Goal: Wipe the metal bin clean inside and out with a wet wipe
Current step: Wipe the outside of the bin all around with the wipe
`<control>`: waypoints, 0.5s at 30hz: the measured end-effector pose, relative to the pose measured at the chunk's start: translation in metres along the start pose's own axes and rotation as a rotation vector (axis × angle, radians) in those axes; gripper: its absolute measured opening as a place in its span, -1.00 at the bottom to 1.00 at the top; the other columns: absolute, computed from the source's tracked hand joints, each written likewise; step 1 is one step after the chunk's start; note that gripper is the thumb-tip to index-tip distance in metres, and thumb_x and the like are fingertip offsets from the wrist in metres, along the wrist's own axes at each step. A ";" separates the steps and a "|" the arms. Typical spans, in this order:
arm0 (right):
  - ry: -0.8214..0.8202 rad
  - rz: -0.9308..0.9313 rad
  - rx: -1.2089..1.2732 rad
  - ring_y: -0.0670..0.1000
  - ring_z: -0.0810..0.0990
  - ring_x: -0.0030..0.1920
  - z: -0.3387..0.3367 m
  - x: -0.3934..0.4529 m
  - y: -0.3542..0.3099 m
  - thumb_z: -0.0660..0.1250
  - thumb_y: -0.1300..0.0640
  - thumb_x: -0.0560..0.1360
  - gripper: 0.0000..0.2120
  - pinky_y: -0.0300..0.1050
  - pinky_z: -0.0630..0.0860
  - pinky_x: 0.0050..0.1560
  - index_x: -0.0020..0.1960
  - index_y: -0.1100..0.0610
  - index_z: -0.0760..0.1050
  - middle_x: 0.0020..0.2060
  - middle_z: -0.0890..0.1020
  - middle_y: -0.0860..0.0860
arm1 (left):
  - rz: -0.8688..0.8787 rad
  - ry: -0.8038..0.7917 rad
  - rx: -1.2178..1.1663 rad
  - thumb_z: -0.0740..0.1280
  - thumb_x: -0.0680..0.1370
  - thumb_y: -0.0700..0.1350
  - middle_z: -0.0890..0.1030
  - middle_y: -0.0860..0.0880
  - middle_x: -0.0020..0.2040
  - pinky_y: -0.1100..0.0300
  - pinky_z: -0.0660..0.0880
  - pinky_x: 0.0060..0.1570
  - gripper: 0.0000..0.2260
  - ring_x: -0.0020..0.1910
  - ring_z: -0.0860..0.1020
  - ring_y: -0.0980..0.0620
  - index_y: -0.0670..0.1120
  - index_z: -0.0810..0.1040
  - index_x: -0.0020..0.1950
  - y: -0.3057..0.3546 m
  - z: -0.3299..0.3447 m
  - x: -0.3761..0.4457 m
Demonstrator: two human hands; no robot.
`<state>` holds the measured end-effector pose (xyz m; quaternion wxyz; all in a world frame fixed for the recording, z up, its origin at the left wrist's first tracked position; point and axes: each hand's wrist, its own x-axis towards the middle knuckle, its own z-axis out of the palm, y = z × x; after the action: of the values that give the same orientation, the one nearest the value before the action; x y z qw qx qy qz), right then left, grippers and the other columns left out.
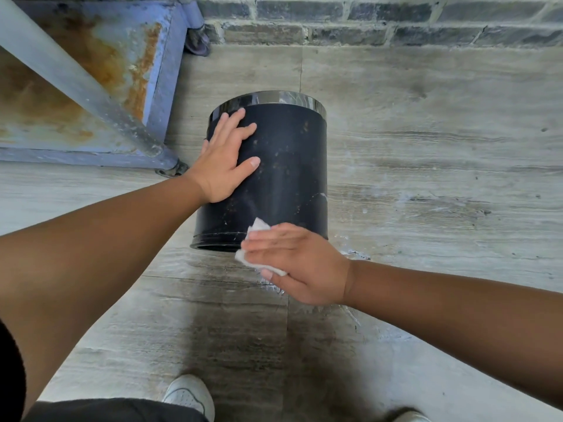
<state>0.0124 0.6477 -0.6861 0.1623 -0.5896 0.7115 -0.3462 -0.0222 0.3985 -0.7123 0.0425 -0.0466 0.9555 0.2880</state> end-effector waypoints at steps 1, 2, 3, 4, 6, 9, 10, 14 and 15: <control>0.017 0.041 0.122 0.10 0.53 0.31 -0.003 0.000 -0.004 0.27 0.20 0.57 -0.73 0.07 0.40 0.34 0.21 0.25 0.58 0.21 0.63 0.15 | 0.007 0.006 -0.014 0.13 0.54 0.16 -0.05 -0.01 0.60 -0.35 -0.01 0.42 -0.40 0.56 -0.18 -0.04 -0.03 0.15 0.54 -0.001 -0.002 -0.001; 0.043 0.114 0.276 0.06 0.56 0.26 -0.007 0.000 -0.007 0.24 0.19 0.58 -0.74 0.05 0.44 0.30 0.19 0.25 0.60 0.17 0.65 0.14 | 0.008 0.016 -0.035 0.16 0.54 0.12 -0.01 -0.05 0.59 -0.29 0.00 0.45 -0.41 0.56 -0.14 -0.06 -0.08 0.18 0.52 0.000 -0.004 -0.001; 0.085 0.220 0.451 0.02 0.59 0.23 -0.014 -0.001 -0.010 0.22 0.18 0.59 -0.74 0.01 0.47 0.27 0.17 0.24 0.61 0.14 0.66 0.12 | -0.011 0.034 -0.061 0.17 0.54 0.11 0.04 -0.09 0.58 -0.22 0.03 0.46 -0.43 0.56 -0.06 -0.08 -0.12 0.22 0.49 0.003 -0.005 0.001; 0.140 0.340 0.654 -0.02 0.61 0.19 -0.023 -0.002 -0.010 0.22 0.16 0.58 -0.73 -0.03 0.51 0.24 0.14 0.23 0.62 0.11 0.67 0.11 | -0.059 0.060 -0.080 0.17 0.54 0.15 0.10 -0.11 0.56 -0.15 0.09 0.46 -0.43 0.54 0.05 -0.09 -0.15 0.26 0.45 0.011 -0.005 0.006; 0.358 0.547 0.988 -0.06 0.67 0.00 -0.039 -0.006 0.004 0.24 0.13 0.51 -0.76 -0.11 0.58 0.07 -0.06 0.11 0.70 -0.07 0.72 0.03 | -0.226 0.103 -0.072 0.11 0.45 0.33 0.20 -0.09 0.47 -0.18 0.20 0.39 -0.34 0.44 0.26 -0.10 -0.12 0.28 0.36 0.033 -0.002 0.016; 0.834 0.833 1.096 -0.05 0.67 -0.16 -0.055 -0.015 0.045 0.30 0.11 0.47 -0.80 -0.09 0.55 -0.01 -0.22 0.08 0.68 -0.23 0.70 -0.04 | -0.309 0.055 0.093 0.07 0.35 0.48 0.05 -0.03 0.56 -0.38 0.07 0.38 -0.15 0.53 0.04 -0.13 -0.02 0.14 0.48 0.060 0.016 0.022; 0.953 0.907 1.114 -0.01 0.67 -0.07 -0.056 -0.020 0.059 0.29 0.12 0.52 -0.82 -0.05 0.52 0.12 -0.14 0.11 0.66 -0.14 0.71 0.01 | -0.284 0.029 0.170 0.07 0.35 0.49 -0.05 -0.01 0.60 -0.41 0.01 0.35 -0.12 0.55 -0.07 -0.14 0.03 0.04 0.54 0.064 0.024 0.020; 0.859 0.974 0.949 -0.05 0.50 0.31 -0.041 -0.033 0.087 0.12 0.11 0.65 -0.69 -0.07 0.32 0.40 0.22 0.06 0.60 0.22 0.58 -0.11 | -0.271 0.032 0.226 0.06 0.35 0.52 -0.15 0.03 0.60 -0.41 0.01 0.37 -0.09 0.56 -0.16 -0.11 0.10 -0.09 0.57 0.055 0.028 0.018; 0.754 0.964 0.840 -0.04 0.41 0.39 -0.032 -0.032 0.086 0.10 0.09 0.66 -0.67 -0.06 0.26 0.45 0.34 0.08 0.50 0.31 0.49 -0.13 | -0.273 0.037 0.213 0.07 0.35 0.52 -0.15 0.04 0.60 -0.40 0.01 0.38 -0.09 0.56 -0.16 -0.10 0.10 -0.09 0.57 0.052 0.026 0.017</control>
<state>-0.0624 0.6939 -0.7279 0.2530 0.0587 0.7063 -0.6585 -0.0437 0.4550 -0.7069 0.0683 -0.1768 0.9660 0.1759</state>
